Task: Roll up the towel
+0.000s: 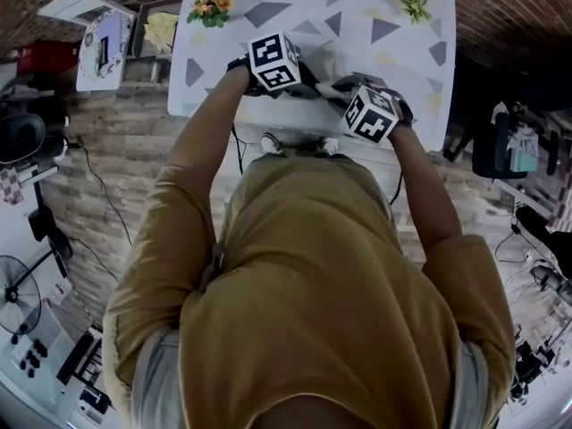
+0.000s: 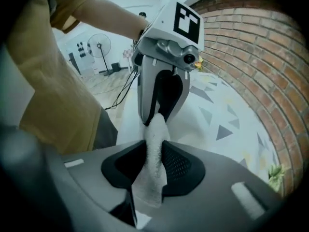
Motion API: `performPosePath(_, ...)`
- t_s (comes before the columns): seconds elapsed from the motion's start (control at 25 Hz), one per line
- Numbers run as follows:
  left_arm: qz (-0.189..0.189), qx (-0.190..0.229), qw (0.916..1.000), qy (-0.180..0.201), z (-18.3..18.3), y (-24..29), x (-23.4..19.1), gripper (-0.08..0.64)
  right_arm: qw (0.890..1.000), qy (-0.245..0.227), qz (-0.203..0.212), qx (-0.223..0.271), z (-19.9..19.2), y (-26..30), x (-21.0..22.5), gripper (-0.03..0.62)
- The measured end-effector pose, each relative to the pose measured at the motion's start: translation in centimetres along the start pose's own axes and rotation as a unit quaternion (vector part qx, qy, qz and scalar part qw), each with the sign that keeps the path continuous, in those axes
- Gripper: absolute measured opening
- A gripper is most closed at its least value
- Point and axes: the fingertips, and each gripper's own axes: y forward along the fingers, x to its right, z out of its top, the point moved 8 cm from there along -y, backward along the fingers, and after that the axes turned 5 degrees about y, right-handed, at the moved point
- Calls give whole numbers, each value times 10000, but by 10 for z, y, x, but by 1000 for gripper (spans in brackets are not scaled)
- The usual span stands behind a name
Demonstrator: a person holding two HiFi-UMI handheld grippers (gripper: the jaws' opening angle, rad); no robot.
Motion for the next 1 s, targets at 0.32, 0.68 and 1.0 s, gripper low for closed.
performPosePath(0.32, 967, 827, 9892, -731, -29, -28, -14, 166, 9754, 1783, 1185, 529, -10, 8, 46, 75)
performPosePath(0.68, 2079, 522, 9752, -553, -47, -27, -14, 164, 9835, 1709, 523, 273, -5, 12, 55, 99)
performPosePath(1.0, 2191, 370, 9747, -252, -45, -17, -13, 163, 9631, 2562, 530, 624, -31, 11, 52, 71)
